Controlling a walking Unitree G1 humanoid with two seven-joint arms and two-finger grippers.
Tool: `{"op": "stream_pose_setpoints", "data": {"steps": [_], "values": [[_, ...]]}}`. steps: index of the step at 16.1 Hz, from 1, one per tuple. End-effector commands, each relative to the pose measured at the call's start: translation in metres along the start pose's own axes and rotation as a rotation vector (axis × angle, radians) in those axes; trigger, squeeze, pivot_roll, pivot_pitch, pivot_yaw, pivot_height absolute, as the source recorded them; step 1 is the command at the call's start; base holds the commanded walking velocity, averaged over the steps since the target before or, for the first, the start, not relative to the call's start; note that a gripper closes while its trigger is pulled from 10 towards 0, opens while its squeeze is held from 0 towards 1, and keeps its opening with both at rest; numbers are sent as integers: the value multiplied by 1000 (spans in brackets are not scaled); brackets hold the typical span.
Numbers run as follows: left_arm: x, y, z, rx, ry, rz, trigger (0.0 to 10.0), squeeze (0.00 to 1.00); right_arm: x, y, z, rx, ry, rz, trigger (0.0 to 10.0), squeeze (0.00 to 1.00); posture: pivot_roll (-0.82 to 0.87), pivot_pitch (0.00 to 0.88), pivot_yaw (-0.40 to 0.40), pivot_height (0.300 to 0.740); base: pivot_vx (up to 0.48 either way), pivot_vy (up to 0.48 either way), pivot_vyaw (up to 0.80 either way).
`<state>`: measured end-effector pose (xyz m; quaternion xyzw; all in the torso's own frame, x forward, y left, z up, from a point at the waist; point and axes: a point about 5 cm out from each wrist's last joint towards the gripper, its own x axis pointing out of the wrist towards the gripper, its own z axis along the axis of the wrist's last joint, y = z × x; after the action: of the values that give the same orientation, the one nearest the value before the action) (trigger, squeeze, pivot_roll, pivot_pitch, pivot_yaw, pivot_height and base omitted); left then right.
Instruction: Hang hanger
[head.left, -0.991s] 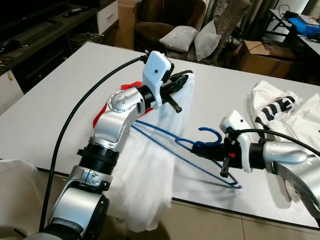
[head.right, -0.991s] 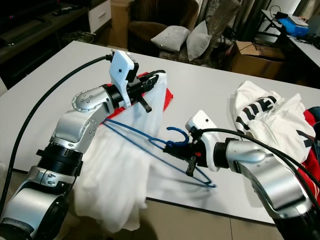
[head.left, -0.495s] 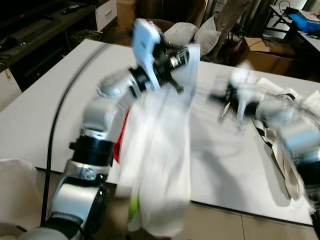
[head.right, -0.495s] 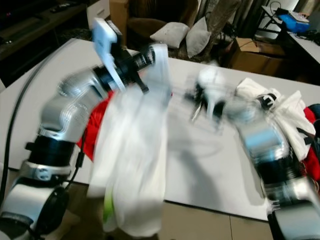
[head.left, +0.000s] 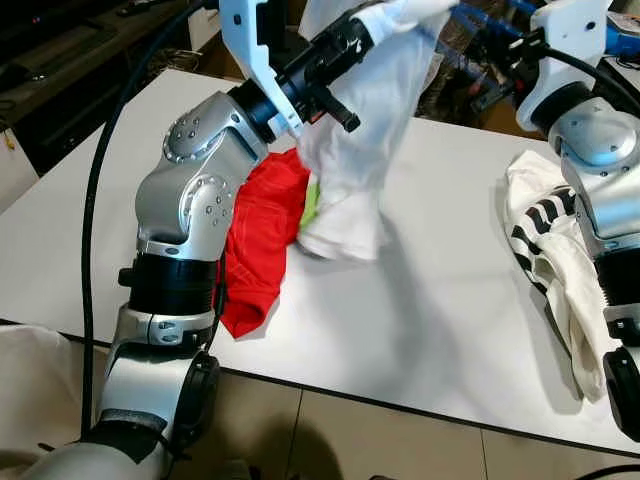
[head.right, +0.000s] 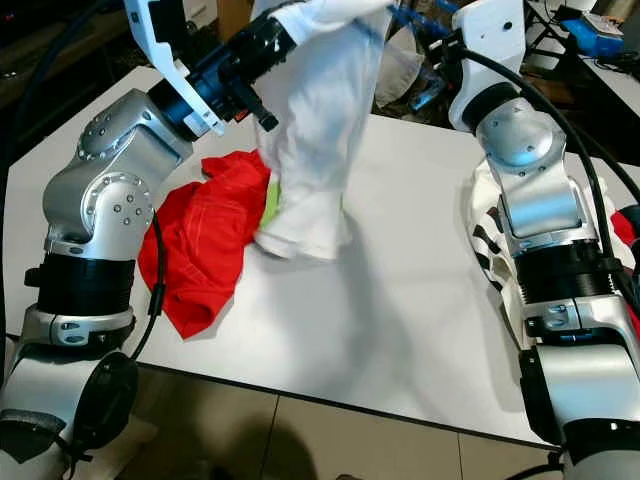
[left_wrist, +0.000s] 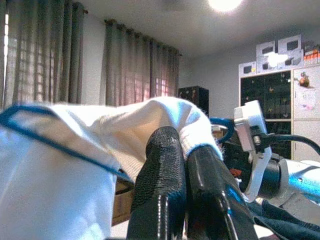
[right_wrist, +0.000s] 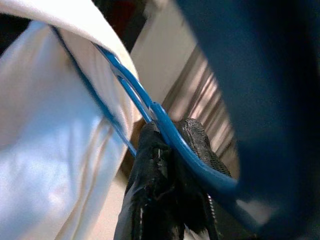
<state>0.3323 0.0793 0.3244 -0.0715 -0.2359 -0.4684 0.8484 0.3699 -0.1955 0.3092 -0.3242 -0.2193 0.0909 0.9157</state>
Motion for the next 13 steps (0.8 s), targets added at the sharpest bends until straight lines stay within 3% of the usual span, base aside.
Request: {"op": "stream_pose_setpoints", "data": {"steps": [1, 4, 5, 7, 8, 10, 11, 13], "values": [[1, -3, 6, 0, -24, -16, 10000, 0, -5, -28, 8, -41, -62, -151, 10000, 0, -57, 0, -83, 740, 0, 0, 0], [0, -1, 2, 5, -10, -4, 10000, 0, -6, -34, 17, -101, -146, -162, 10000, 0, -62, 0, -78, 740, 0, 0, 0], [-7, 0, -7, 24, 31, 16, 10000, 0, -11, -24, 10, -189, -144, -122, 10000, 0, -62, 0, -78, 740, 0, 0, 0], [-18, 2, -19, 26, 82, 50, 10000, 0, -22, -9, -5, -219, -117, -83, 10000, 0, -60, 0, -85, 740, 0, 0, 0], [-30, 2, -29, 16, 128, 85, 10000, 0, -35, 15, -18, -53, -81, 47, 10000, 0, -58, 0, -86, 740, 0, 0, 0], [-34, 3, -29, 5, 131, 96, 10000, 0, -43, 30, -21, 72, -70, 162, 10000, 0, -60, 0, -82, 740, 0, 0, 0], [-36, 4, -27, -4, 131, 91, 10000, 0, -57, 52, -25, 193, -30, 347, 10000, 0, -60, 0, -82, 740, 0, 0, 0], [-39, 1, -27, -10, 153, 47, 10000, 0, -75, 75, -29, 228, 15, 551, 10000, 0, -68, 0, -73, 740, 0, 0, 0]]}}
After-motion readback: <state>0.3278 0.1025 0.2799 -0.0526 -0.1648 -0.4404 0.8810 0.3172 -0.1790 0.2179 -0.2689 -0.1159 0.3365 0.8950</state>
